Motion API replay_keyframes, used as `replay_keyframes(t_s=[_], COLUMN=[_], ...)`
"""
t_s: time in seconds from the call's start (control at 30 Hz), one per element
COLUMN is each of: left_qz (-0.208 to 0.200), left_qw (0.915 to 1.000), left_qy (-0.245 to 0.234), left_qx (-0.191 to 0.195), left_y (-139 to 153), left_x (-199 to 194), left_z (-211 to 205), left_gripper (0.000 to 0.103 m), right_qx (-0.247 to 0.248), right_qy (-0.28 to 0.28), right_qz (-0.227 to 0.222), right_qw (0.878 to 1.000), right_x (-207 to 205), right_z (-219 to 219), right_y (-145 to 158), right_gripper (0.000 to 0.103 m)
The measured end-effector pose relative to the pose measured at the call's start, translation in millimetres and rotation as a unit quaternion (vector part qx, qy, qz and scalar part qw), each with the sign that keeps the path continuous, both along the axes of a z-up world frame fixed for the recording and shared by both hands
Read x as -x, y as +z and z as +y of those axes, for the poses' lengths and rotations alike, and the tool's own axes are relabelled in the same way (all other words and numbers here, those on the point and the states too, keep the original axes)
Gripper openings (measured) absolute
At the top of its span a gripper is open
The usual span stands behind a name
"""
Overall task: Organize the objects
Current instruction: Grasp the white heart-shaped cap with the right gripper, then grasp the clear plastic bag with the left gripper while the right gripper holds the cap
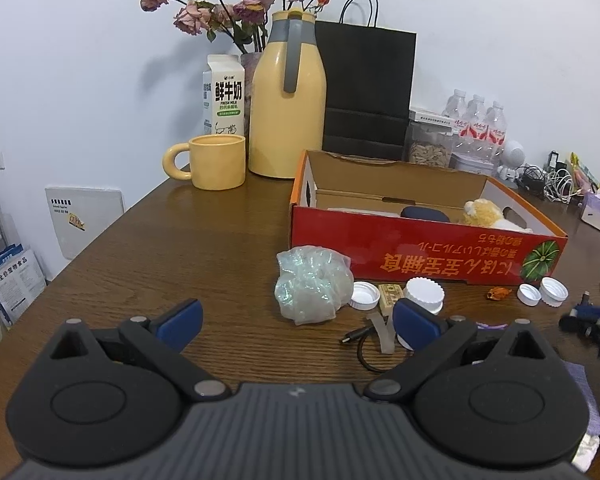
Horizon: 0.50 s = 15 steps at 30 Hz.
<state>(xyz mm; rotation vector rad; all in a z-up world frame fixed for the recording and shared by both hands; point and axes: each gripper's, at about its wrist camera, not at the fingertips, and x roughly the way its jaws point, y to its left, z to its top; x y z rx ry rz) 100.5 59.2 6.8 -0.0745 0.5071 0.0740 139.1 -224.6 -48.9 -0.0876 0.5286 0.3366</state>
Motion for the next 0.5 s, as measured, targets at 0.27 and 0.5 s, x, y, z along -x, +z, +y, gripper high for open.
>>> replay_keyframes(t_s=[0.27, 0.5], left_qz=[0.003, 0.023], left_qw=[1.0, 0.9996], left_qy=[0.002, 0.016], left_qx=[-0.002, -0.005], left_y=[-2, -10], left_x=[-20, -59], left_z=[-1, -3], left_gripper=[0.103, 0.103], right_qx=[-0.007, -0.006], right_qy=[-0.022, -0.018], right_qz=[-0.056, -0.065], right_qw=[0.998, 0.998], right_x=[-23, -26], right_z=[11, 13], right_y=[15, 9], right_gripper=[0.025, 0.025])
